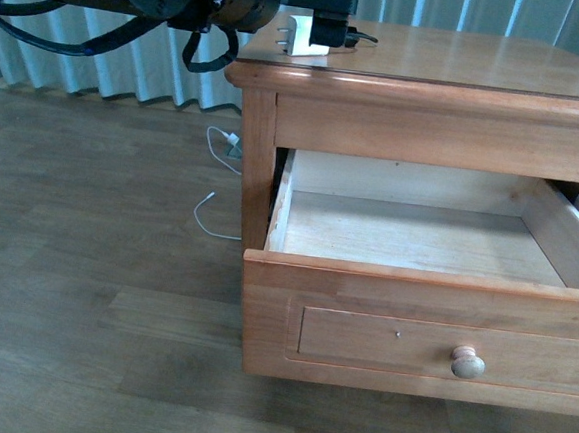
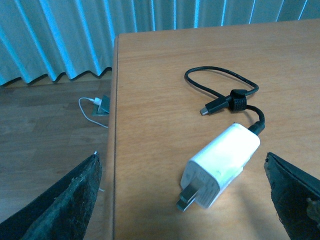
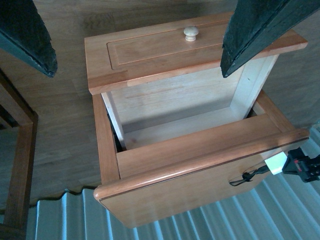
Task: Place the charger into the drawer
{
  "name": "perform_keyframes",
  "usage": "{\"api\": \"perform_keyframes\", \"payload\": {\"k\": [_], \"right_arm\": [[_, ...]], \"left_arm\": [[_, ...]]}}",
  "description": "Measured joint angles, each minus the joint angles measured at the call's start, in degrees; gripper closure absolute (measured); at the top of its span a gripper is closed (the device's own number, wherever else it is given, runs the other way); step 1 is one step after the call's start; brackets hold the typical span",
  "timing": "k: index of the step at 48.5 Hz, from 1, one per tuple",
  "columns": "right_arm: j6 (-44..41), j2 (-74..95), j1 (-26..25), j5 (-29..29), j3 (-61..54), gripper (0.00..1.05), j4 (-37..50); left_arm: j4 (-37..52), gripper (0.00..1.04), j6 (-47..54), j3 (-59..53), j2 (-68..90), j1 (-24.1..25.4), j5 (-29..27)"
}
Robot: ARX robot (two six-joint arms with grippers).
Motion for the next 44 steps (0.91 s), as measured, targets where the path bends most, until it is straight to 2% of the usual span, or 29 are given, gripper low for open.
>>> {"api": "perform_keyframes", "payload": {"k": [12, 32, 44], "right_arm": [[0.0, 0.0, 0.0, 0.0, 0.0, 0.08, 0.0], [0.0, -0.02, 0.0, 0.0, 0.0, 0.08, 0.0], [0.0, -0.02, 0.0, 0.02, 0.0, 0.08, 0.0]], "left_arm": [[-3.04, 0.06, 0.13, 10.49, 8.24, -1.01, 1.64], [-6.01, 0.07, 0.46, 15.58, 11.54, -1.36, 1.62], [-8.09, 0.58, 0.44, 16.92, 12.09, -1.92, 1.68]]}}
